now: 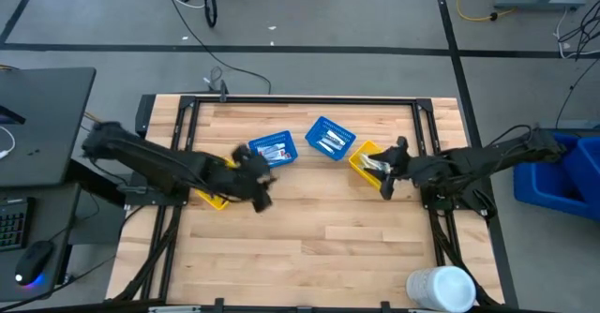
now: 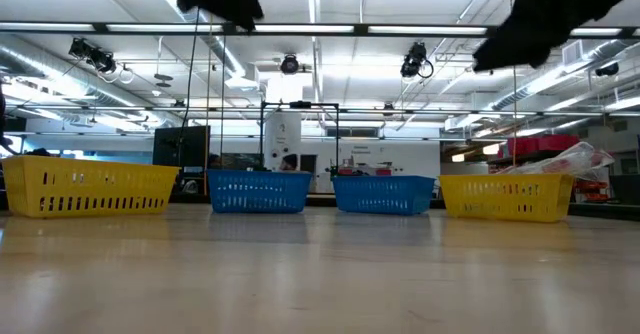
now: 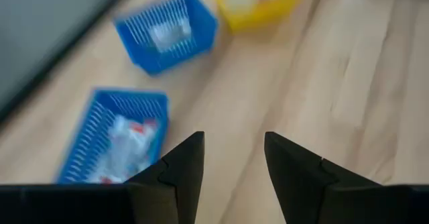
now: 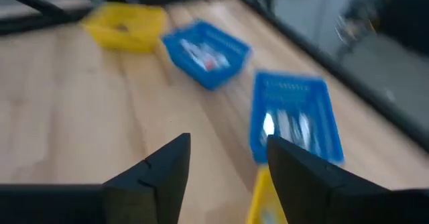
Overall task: Pick & Place Travel size toiletries
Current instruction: Return to Home Position
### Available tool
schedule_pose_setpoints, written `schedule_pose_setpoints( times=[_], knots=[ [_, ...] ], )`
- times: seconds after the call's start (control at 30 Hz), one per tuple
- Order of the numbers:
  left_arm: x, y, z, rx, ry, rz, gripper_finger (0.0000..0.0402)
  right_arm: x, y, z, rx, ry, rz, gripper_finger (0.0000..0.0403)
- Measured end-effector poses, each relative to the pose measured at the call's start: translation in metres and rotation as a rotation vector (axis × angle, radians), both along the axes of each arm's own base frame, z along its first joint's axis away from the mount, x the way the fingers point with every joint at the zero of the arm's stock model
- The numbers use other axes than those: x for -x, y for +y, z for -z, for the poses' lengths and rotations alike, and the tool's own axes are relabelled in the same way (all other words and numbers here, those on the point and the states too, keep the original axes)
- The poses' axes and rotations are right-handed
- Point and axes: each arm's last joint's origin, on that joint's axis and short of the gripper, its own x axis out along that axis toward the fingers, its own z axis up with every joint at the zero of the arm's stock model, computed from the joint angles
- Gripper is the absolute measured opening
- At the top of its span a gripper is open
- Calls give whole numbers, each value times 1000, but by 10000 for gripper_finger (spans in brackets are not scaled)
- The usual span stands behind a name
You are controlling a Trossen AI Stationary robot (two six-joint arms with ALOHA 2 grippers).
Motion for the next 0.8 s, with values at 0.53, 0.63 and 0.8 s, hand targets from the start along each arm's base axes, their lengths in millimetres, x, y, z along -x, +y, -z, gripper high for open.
schedule_pose_setpoints(
  times=[0.53,0.63,0.8],
  knots=[
    [124,36,-13,-42,-472,138,167,16,-3,-29,127,-155,-137,150],
    [135,38,7,-60,-583,223,167,21,-4,-31,131,-164,-141,143],
    [158,45,37,-100,-689,262,167,33,-7,-23,102,-164,-131,134]
  ],
)
